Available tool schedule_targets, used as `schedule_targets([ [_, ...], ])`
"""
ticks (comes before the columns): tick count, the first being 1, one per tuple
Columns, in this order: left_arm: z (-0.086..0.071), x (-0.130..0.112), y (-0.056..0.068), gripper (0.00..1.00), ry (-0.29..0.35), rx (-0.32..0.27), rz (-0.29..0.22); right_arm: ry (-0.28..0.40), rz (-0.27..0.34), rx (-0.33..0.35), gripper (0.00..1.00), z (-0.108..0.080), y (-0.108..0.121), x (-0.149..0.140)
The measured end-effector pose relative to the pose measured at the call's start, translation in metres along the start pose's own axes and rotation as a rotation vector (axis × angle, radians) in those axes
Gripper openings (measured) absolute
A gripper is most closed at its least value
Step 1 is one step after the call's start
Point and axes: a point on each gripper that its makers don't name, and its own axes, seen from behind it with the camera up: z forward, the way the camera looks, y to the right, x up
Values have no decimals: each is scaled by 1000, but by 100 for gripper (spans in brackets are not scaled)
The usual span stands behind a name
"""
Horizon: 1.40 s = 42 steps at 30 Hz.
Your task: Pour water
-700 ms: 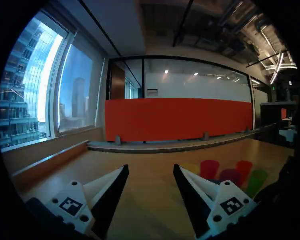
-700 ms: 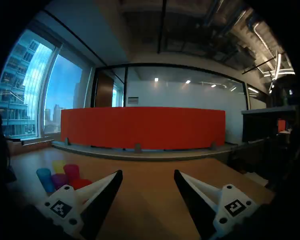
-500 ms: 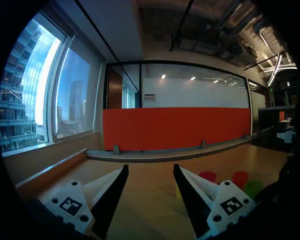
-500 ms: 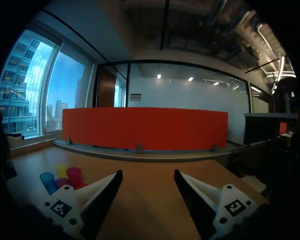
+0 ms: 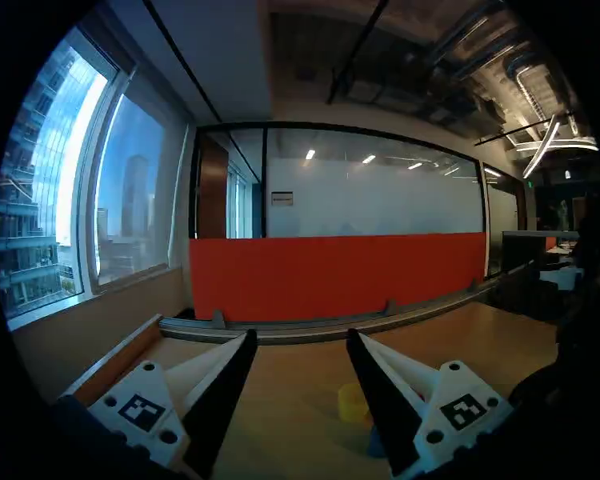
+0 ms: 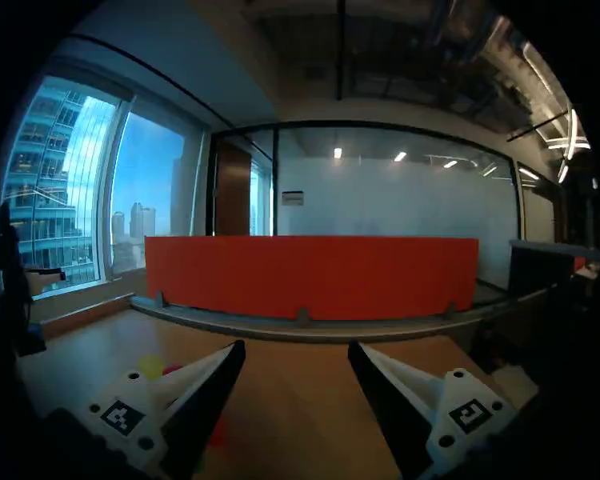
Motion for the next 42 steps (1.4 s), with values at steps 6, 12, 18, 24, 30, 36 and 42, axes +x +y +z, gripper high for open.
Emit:
schedule_targets([
  [6,2,17,6,82,-13,-49,24,8,20,31,99,0,-7,22],
  [12,4,17,15,82,-24,-110,34,-3,38,82,99,2,-14,21],
  [18,5,19,33,82,-27,-207,28,3,25,191,99,-4,-31,28],
  [24,4,13,49,82,-53,-289,12,10,0,309,99,-12,-55,34],
  [30,0,11,64,82,-68,-377,-12,9,-8,419,99,-21,-78,39],
  [36,0,12,66,82,-66,-420,-24,-14,-35,460,99,-23,-83,32],
  [42,-1,5,73,82,-95,-463,11,-62,-52,514,99,-26,-96,25],
])
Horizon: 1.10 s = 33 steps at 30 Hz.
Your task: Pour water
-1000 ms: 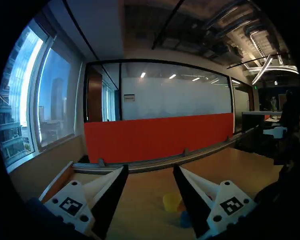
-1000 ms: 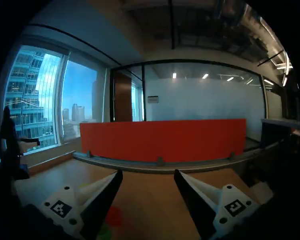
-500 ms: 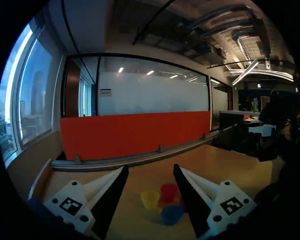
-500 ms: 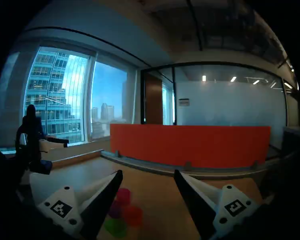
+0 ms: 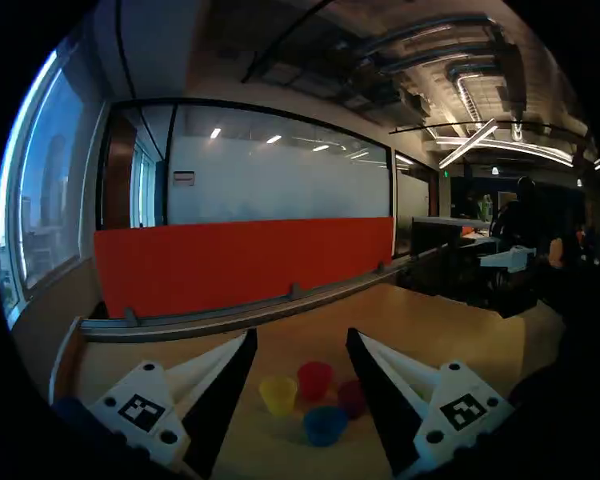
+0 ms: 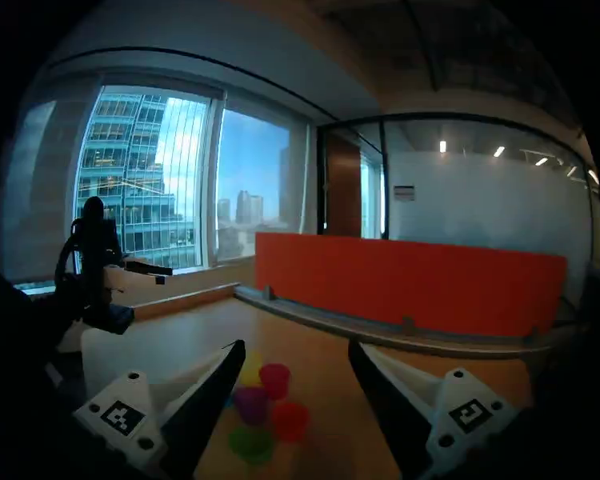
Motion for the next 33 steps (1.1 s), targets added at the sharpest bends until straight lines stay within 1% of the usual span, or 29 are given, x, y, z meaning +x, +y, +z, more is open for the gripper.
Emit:
schedule_targets([
  [5,3,-9,6,82,-36,-34,27,-37,-1,44,99,2,-10,-3],
  [8,5,-17,8,82,-61,-54,31,-56,-1,61,99,4,-13,-6],
  [11,5,-23,12,82,-81,-75,33,-78,-10,78,99,5,-16,-11],
  [15,7,-29,15,82,-100,-97,49,-107,-28,93,99,6,-19,-19],
  [20,10,-43,17,82,-142,-108,70,-143,-43,119,99,6,-25,-31],
  [23,11,-53,23,82,-170,-132,71,-162,-47,136,99,6,-30,-39],
  [33,16,-81,28,82,-221,-160,88,-230,-59,158,99,8,-37,-74],
])
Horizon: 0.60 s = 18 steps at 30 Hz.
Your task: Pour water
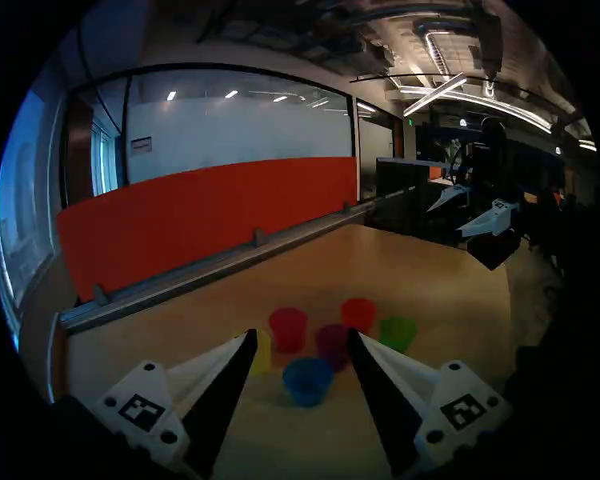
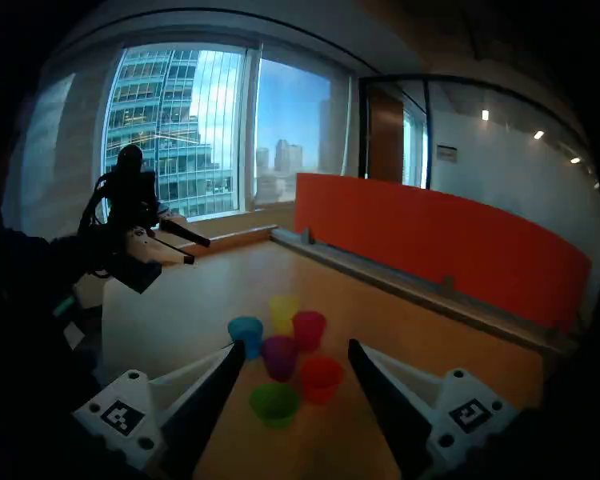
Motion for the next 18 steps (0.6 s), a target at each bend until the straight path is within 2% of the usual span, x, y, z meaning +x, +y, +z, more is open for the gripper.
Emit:
schedule_targets([
  [12,13,-47,12,82,-88,-41,-19,-75,-27,11,100,9,-4,-35],
  [18,19,-70,21,82,-140,-63,-10,-121,-37,17,99,15,-6,-55],
])
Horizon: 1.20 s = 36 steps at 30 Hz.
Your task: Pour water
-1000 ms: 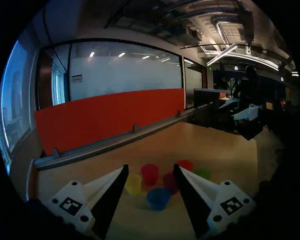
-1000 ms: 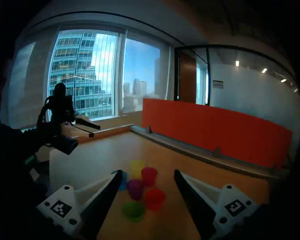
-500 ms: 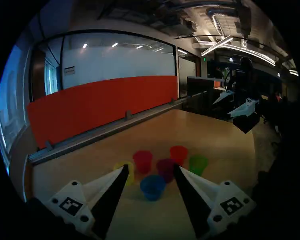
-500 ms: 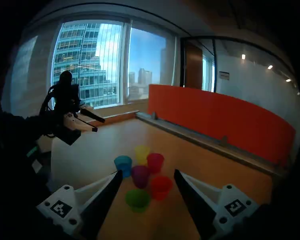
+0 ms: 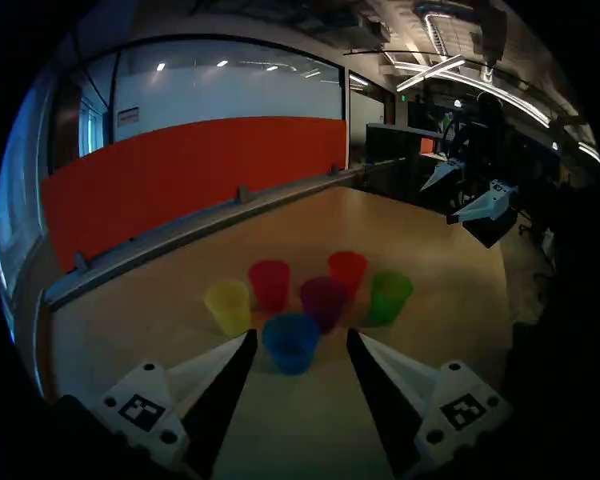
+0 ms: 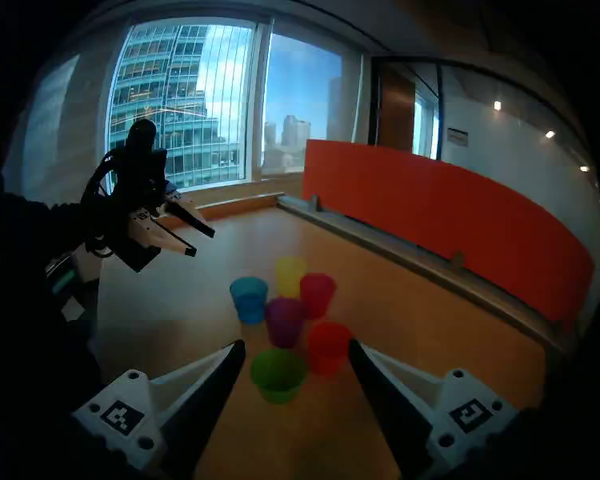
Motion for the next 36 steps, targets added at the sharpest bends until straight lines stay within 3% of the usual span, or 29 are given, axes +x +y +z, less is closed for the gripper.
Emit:
schedule_targets([
  [6,7,-21,5,82,-61,-16,20,-51,-20,2,100,10,-1,-20],
  [20,29,-62,-2,82,-173,-24,17,-130,-41,28,100,34,-8,-59],
  [36,58,-88,-7,82,-271,-63,5,-204,-33,64,100,60,-14,-91],
])
